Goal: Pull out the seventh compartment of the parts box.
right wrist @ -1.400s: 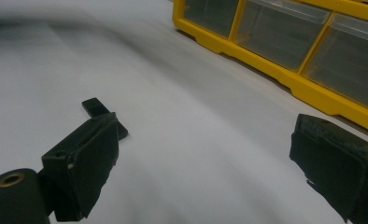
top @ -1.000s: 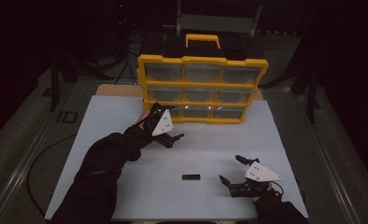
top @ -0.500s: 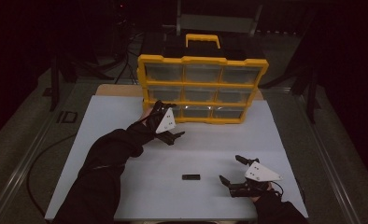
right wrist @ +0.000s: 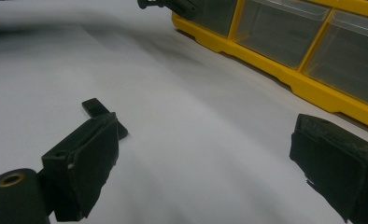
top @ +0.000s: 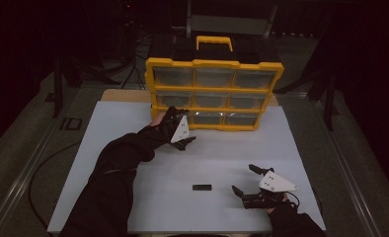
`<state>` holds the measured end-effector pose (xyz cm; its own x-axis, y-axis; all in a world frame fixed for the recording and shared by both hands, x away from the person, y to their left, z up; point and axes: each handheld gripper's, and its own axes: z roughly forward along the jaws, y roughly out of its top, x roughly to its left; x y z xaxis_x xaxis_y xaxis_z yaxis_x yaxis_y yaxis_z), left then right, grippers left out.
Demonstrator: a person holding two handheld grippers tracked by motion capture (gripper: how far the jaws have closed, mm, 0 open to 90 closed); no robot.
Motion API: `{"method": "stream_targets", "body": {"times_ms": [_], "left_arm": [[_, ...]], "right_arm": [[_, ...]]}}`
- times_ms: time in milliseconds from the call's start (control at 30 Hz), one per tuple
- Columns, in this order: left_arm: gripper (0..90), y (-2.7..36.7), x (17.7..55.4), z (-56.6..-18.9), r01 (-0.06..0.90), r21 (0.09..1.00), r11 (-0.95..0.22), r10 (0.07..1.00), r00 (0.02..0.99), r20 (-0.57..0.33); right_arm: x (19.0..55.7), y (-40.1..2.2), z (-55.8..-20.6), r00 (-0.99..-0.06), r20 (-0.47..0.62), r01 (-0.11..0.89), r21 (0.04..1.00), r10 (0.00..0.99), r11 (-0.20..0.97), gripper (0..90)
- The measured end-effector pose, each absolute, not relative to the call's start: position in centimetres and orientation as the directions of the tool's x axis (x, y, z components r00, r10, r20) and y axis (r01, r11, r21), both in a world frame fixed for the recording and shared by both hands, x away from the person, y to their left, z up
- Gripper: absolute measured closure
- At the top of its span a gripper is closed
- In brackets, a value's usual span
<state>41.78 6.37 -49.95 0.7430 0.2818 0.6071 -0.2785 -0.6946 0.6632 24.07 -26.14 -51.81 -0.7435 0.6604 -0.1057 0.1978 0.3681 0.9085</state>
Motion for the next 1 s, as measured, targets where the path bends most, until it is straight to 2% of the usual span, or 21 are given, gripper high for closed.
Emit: {"method": "stream_targets", "body": {"times_ms": [267, 600, 800, 1000], "left_arm": [[14.6, 6.32, 41.99, -49.98, -0.324, 0.621, -0.714, 0.271, 0.690, 0.671], [16.9, 6.18, 42.26, -50.67, -0.325, 0.583, -0.744, 0.255, 0.669, 0.698], [23.4, 5.85, 42.23, -50.92, -0.354, 0.502, -0.789, 0.204, 0.619, 0.758], [28.8, 5.67, 42.27, -50.80, -0.364, 0.476, -0.800, 0.199, 0.588, 0.784]], "right_arm": [[24.03, -26.15, -51.83, -0.744, -0.101, 0.202, 0.908, 0.660, 0.366, 8.1], [24.03, -26.16, -51.83, -0.745, -0.105, 0.196, 0.909, 0.658, 0.367, 8.1], [24.04, -26.22, -51.82, -0.746, -0.103, 0.198, 0.910, 0.658, 0.366, 8.1], [23.99, -26.20, -51.80, -0.745, -0.100, 0.198, 0.910, 0.660, 0.363, 8.1]]}}
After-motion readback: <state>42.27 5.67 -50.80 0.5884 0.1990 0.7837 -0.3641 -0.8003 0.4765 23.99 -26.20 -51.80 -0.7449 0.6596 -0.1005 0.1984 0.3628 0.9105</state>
